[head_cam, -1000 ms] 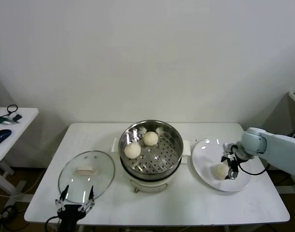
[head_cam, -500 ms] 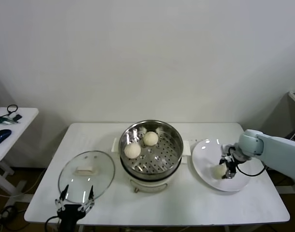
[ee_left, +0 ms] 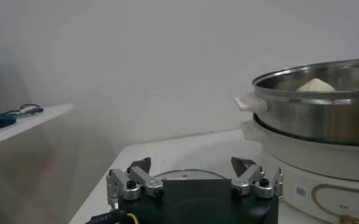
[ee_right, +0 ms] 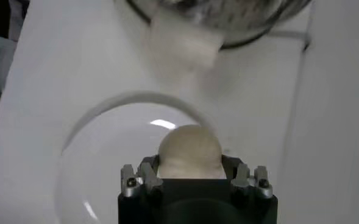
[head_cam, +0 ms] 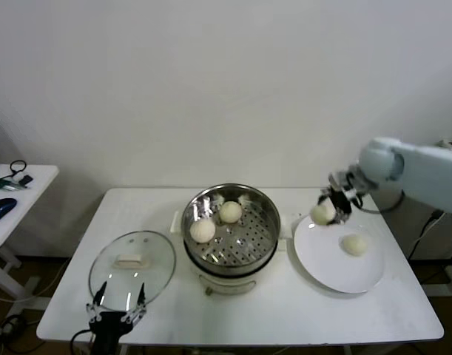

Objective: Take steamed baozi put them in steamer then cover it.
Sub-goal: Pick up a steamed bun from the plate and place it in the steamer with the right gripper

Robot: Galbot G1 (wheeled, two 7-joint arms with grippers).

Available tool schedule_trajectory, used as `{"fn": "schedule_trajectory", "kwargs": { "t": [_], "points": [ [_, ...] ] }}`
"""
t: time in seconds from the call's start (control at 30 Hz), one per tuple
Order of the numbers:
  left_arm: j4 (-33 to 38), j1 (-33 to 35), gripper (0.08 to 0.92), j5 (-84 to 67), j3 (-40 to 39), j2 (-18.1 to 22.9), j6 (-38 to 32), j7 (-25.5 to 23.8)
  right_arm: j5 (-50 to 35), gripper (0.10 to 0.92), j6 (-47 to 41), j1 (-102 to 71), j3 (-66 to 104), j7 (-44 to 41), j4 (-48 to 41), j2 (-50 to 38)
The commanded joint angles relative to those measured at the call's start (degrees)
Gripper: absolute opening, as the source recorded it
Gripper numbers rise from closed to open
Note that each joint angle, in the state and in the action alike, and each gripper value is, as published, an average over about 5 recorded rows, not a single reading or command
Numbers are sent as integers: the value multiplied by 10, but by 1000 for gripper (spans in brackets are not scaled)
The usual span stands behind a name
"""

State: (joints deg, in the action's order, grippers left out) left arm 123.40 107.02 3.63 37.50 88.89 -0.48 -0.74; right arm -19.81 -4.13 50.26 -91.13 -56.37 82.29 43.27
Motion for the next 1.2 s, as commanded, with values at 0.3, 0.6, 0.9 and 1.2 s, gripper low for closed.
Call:
{"fn": "schedule_trajectory", "kwargs": {
  "t": [0.3, 0.6, 0.9, 1.2],
  "points": [
    [6, 7, 823, 3, 2, 3, -2, 1, 74, 686, 172, 106, 20, 26, 232, 156],
    [8, 10, 823, 6, 2, 7, -3, 1, 188, 679, 192, -39, 21, 54, 196, 193],
    [11, 15, 823, 5, 6, 8, -3, 2, 238, 679, 205, -103, 16, 56, 131, 204],
    [10, 17, 823, 3, 9, 8, -5, 3, 259, 680, 207, -122, 24, 62, 108, 215]
  ]
}}
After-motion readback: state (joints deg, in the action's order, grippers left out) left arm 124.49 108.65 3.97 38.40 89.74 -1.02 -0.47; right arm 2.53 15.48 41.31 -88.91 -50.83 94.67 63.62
